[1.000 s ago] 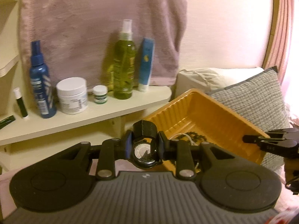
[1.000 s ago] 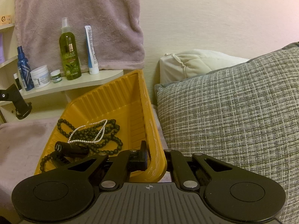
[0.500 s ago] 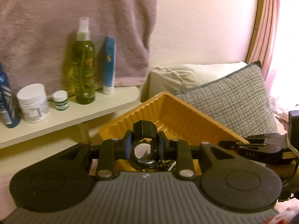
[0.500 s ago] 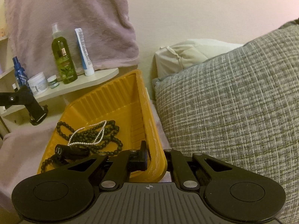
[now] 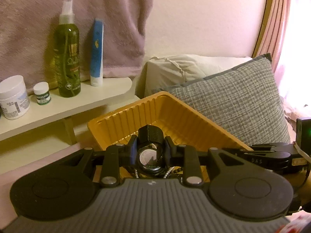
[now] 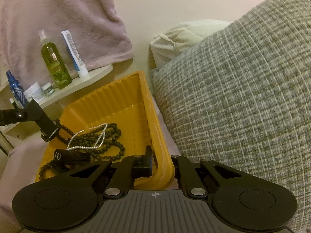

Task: Organize jewelry
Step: 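Carry the black watch over the tray and lower it in with the left gripper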

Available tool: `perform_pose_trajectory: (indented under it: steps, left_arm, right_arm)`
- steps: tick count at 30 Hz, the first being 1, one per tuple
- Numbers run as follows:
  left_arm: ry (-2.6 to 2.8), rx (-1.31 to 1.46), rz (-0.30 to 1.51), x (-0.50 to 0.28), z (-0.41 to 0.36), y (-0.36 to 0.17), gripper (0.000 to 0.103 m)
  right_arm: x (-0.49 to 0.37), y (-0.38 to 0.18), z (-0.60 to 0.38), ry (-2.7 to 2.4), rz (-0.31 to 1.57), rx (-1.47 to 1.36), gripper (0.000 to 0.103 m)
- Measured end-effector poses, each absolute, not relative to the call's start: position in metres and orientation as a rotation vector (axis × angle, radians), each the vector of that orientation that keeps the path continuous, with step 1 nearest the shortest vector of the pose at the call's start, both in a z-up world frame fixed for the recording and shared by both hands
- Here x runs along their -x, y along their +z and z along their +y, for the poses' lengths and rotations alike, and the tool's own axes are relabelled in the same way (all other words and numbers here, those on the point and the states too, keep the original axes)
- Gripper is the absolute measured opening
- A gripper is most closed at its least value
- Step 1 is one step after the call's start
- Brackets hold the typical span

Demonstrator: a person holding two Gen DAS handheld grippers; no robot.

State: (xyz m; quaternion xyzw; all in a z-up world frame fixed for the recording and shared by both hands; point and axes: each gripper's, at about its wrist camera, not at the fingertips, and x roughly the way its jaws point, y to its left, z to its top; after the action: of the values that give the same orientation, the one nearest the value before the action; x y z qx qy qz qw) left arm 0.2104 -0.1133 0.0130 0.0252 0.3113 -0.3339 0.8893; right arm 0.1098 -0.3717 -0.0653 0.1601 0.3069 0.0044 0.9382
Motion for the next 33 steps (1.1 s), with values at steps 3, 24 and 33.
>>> perform_pose_trajectory:
  steps: [3,24,33]
  left_arm:
    - [-0.695,-0.058,0.659,-0.212,-0.119,0.007,0.026]
    - [-0.671,-0.127,0.673,-0.218,-0.139,-0.011,0.03]
    - [-0.602,-0.109,0.63,-0.213,-0.116,0.0,0.039]
  right_arm:
    - [-0.109,-0.068,-0.376,0.015,0.632,-0.354,0.007]
    - [-0.104,-0.074,-0.386,0.026,0.643,-0.404,0.006]
    - [-0.105,-0.074,-0.386,0.021,0.642,-0.408,0.006]
